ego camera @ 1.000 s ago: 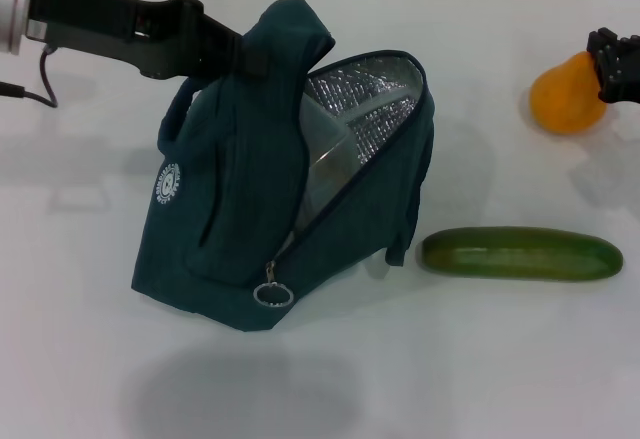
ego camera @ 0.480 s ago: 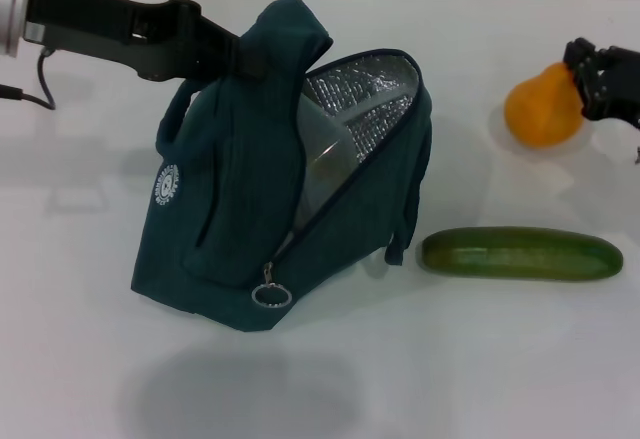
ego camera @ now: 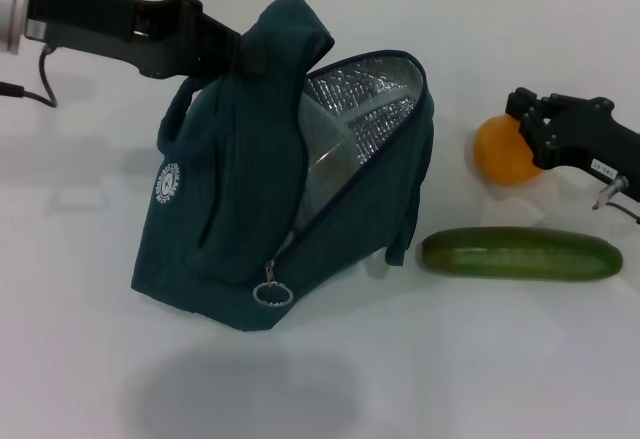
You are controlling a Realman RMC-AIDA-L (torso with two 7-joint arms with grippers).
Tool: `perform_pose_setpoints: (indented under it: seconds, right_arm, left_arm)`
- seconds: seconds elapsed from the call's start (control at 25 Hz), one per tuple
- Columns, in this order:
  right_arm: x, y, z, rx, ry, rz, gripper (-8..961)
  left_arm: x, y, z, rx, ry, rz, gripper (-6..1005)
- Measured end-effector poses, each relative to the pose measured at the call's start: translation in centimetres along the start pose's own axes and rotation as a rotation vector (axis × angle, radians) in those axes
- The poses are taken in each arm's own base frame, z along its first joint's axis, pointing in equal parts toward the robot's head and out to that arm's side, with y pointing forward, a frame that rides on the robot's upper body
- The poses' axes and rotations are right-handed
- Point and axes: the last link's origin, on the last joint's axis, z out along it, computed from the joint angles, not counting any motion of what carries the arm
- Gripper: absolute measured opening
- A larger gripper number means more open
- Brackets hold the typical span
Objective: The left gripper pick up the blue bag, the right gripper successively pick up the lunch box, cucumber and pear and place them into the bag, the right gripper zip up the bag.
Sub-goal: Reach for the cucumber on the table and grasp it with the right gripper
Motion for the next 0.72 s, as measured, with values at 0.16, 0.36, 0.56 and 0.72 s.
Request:
perform_pose_setpoints:
  seconds: [0.16,0.36,0.56,0.72]
  right_arm:
    - [0.0,0.0,0.0,0.003,0.001,0.004,51]
    - [0.0,0.0,-0.2,-0.003,-0.009,0.004,58]
    - [-0.5,0.3,-0.9,-0.034,-0.05,-0.001,138]
    - [-1.6,0.1,-1.5,-0.052,-0.108,-0.005,291]
  left_arm:
    - [0.0,0.0,0.0,0.0,0.001,0.001,44]
    - [0.0,0.0,0.0,0.0,0.001,0.001,45]
    - [0.0,-0.1,0.0,0.001,0.001,0.001,45]
    - [-0.1,-0.1,-0.1,0.002,0.002,0.002,45]
